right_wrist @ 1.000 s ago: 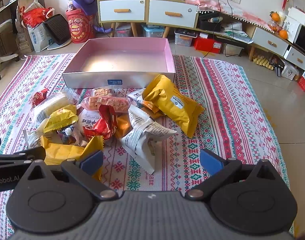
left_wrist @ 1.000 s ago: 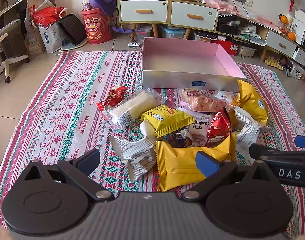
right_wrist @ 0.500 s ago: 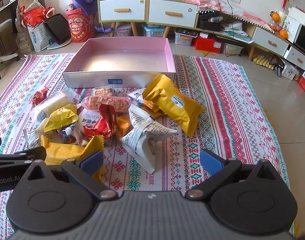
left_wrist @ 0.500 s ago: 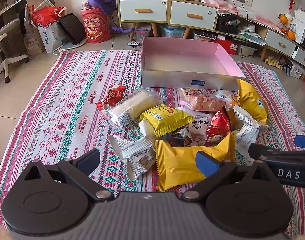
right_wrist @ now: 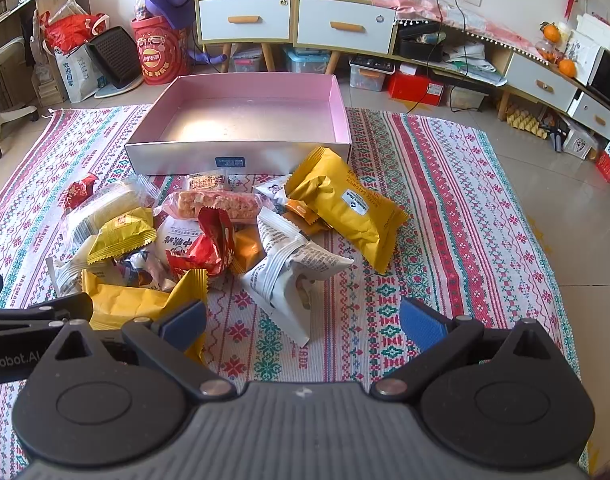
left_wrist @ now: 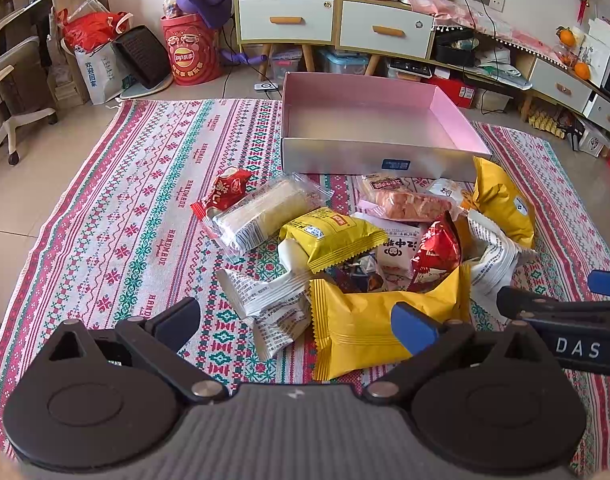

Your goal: Organize snacks

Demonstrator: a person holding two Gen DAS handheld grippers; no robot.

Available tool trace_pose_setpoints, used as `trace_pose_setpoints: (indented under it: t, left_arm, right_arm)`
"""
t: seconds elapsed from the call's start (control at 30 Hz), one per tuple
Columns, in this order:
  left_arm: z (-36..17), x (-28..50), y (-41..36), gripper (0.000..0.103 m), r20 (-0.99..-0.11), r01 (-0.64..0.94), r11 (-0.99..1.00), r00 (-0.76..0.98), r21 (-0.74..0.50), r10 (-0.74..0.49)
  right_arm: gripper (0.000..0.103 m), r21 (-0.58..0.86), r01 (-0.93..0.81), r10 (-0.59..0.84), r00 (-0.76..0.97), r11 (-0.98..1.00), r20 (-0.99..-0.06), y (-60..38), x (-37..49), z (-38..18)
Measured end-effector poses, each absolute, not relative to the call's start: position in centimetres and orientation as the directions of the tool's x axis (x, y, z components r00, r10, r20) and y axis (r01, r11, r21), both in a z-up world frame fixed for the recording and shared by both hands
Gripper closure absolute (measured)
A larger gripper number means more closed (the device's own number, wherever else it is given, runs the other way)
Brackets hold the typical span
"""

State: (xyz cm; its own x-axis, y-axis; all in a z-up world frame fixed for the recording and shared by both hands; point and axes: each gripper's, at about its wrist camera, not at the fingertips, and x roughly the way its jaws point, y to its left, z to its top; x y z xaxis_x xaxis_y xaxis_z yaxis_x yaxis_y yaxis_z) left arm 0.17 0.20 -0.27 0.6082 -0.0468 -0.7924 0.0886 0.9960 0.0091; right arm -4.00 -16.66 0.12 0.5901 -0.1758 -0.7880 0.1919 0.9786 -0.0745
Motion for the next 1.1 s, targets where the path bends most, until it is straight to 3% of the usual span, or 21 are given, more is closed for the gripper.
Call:
trace_pose_setpoints:
  t: [0.4,0.67,0.8,1.1]
  left_arm:
    - [-0.2,0.8,0.6,0.0,-0.811,0.116,0.993,0.582,0.003,-0.065]
    - [0.9,2.6,2.6,0.0,-0.825,0.233,0.964,0.515,-0.126,-0.232]
    - [1.0,3.7,3.0,0.0,-0.828,0.258,0.957,0.504,-0.129,-0.248]
    - [0.6,7.5,4.6,0.0,-0.859,0.275,0.95,0.44,-0.149,-0.262]
  right_arm:
    - [0.0,-0.056,0.165,-0.144,0.583,0.985,-0.799,-17.0,-3.9,0.3]
    - [0.0,0.102,0.096,0.041,0.496,0.99,-0.867,-20.0,-2.0,0.1]
    - [0.0,0.196,0.099,0.125,0.478,0.976,-0.869,-21.3,-1.2,0.0]
    - [0.004,0.234,0.147,0.146,0.45,0.961,-0.881,-23.1,1.0,-0.4]
